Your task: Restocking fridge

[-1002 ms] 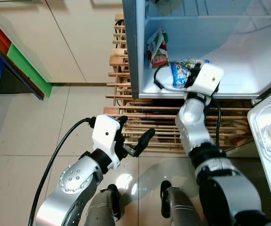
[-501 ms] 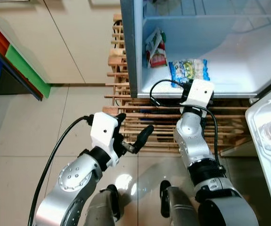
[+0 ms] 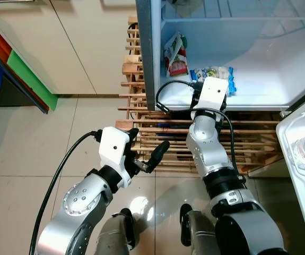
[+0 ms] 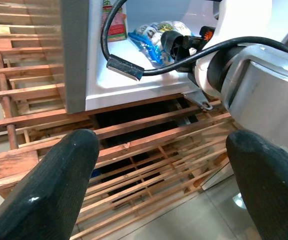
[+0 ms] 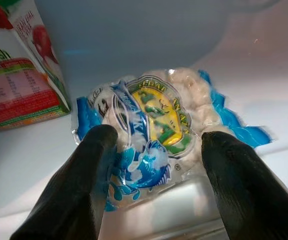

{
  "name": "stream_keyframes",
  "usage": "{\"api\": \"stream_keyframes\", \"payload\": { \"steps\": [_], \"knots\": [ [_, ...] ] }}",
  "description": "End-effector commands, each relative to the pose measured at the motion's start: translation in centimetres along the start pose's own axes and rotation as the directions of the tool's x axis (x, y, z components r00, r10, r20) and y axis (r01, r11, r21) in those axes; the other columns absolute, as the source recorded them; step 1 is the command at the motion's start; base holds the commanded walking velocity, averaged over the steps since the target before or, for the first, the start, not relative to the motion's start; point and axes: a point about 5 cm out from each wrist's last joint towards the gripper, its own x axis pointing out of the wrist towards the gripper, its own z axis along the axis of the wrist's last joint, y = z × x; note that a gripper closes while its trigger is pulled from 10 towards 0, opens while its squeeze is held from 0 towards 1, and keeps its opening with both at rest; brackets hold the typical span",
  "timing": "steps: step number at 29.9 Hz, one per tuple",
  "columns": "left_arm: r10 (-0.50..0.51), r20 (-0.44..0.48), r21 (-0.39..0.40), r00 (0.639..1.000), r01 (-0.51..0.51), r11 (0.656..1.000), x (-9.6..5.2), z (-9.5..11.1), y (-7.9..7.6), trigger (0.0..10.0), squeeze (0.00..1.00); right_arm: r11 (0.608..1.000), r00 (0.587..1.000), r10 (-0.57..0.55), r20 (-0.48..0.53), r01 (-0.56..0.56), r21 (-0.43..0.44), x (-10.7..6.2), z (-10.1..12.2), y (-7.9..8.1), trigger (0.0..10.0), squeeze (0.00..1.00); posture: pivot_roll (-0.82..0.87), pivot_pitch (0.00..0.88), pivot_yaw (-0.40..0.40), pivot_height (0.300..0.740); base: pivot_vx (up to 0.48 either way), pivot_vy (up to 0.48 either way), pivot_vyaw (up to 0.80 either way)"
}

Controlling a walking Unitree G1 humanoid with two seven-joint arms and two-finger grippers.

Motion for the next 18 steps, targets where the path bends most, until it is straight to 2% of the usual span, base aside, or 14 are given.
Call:
{"api": "stream_keyframes", "payload": {
  "steps": [1, 7, 18],
  "knots": [
    [0.010, -0.020, -0.005, 1.000, -0.010, 1.000, -0.4, -0.3, 0.1, 10.0, 0.00, 1.000, 0.999, 0.000, -0.052, 0.000, 0.008, 0.4, -0.4, 0.2, 10.0, 0.00, 0.17, 0.315, 0.036, 0.740, 0.000, 0.000, 0.00],
    [0.015, -0.022, -0.008, 1.000, -0.015, 1.000, -0.4, -0.3, 0.2, 10.0, 0.00, 1.000, 0.997, -0.009, -0.071, 0.010, 0.005, 1.2, -0.1, 0.1, 10.0, 0.00, 0.18, 0.316, 0.032, 0.740, 0.000, 0.000, 0.00],
    [0.055, -0.032, -0.015, 0.998, -0.055, 0.998, -0.5, -0.4, 0.7, 10.0, 0.00, 1.000, 0.983, -0.011, -0.185, 0.013, 0.006, 2.3, -1.1, -0.8, 10.0, 0.00, 0.18, 0.323, 0.029, 0.740, 0.000, 0.000, 0.00]
  ]
}}
